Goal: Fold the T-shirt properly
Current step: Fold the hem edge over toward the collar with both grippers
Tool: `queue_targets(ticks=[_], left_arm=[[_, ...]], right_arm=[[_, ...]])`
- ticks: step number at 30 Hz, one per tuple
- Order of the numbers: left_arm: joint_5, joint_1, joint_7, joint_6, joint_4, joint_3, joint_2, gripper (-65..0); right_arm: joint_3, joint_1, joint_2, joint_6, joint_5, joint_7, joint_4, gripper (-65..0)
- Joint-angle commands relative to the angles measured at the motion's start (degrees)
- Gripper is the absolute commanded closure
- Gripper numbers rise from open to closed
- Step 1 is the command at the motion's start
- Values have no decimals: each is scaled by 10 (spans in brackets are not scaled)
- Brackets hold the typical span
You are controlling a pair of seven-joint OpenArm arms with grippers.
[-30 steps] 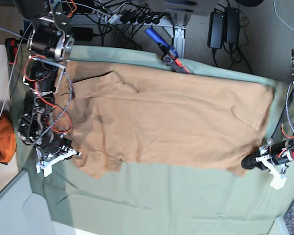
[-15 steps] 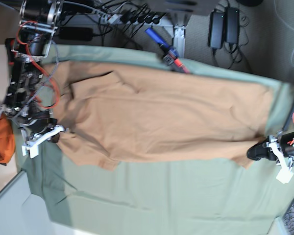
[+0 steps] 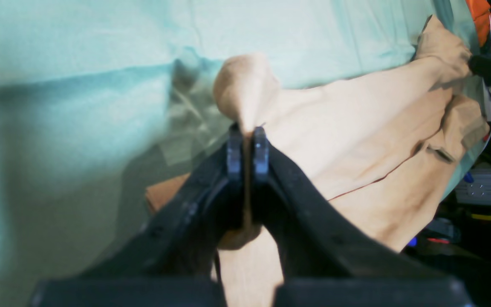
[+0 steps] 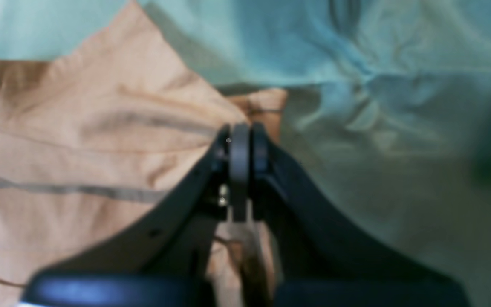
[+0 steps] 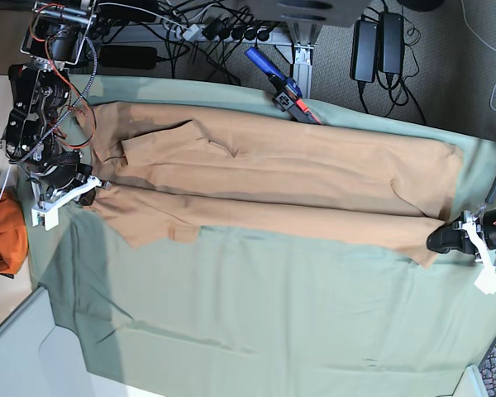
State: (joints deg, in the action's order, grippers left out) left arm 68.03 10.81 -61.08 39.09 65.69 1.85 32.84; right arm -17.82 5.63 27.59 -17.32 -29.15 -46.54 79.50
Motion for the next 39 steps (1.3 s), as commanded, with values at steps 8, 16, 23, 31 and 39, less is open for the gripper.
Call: queue_targets(ticks=[8,16,23,31,39], left_arm=[[12,12,8,9,10,4,11,0],[11,12,8,9,10,4,11,0],[7,9,8,9,10,4,10,0],[8,3,7,9,10,4,10,0],[8,1,6,9,10,4,10,0]], right_arm=[[-8,-11,11,-45,4,0,12,-443],[-49,-4,-2,-44,-23,5,93,-440],[-36,84,-30,-44,6,44,-1,-439],[51,166,-54,-54,31,49,-147,-439],[118,164,-59,-54,32,34,-147,-439]])
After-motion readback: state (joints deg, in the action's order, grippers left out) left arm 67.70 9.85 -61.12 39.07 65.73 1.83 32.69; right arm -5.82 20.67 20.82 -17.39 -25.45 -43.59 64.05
